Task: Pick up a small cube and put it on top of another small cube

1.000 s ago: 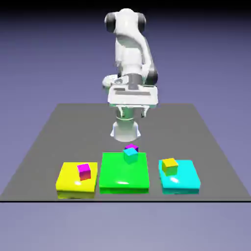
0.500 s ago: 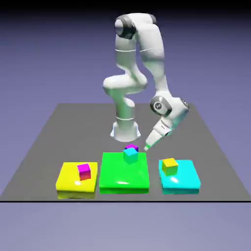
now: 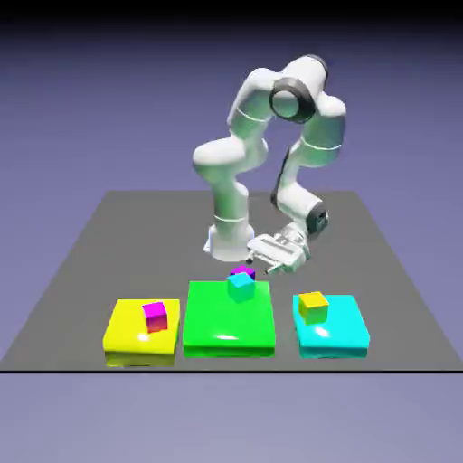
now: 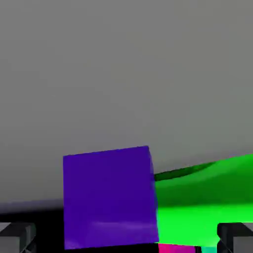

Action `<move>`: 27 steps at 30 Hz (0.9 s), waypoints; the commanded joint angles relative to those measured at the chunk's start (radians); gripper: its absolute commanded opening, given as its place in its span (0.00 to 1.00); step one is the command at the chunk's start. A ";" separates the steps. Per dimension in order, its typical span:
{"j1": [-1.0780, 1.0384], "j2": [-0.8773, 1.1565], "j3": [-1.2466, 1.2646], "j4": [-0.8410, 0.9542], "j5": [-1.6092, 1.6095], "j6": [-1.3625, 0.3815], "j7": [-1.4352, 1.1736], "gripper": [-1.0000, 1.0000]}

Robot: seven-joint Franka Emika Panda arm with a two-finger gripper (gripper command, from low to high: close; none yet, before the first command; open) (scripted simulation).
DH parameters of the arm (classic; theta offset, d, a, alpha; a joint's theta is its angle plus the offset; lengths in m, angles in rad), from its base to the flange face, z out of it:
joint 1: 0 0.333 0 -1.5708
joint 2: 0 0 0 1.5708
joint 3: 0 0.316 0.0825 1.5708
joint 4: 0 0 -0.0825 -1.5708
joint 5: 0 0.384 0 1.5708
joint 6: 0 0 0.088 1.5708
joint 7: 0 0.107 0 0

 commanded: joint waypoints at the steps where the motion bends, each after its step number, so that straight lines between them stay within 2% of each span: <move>1: -0.001 0.021 -0.015 0.002 0.023 -0.044 -0.007 0.50; 9: 0.010 0.099 -0.224 0.016 -0.152 -0.011 0.029 0.50; 10: 0.010 0.099 -0.224 0.016 -0.152 -0.011 0.029 0.00; 16: -0.001 0.039 -0.043 0.005 0.016 -0.060 -0.006 0.00; 19: -0.088 -0.034 0.012 0.082 0.079 -0.073 -0.111 0.00; 27: -0.274 -0.233 -0.081 0.290 0.093 -0.022 -0.429 0.00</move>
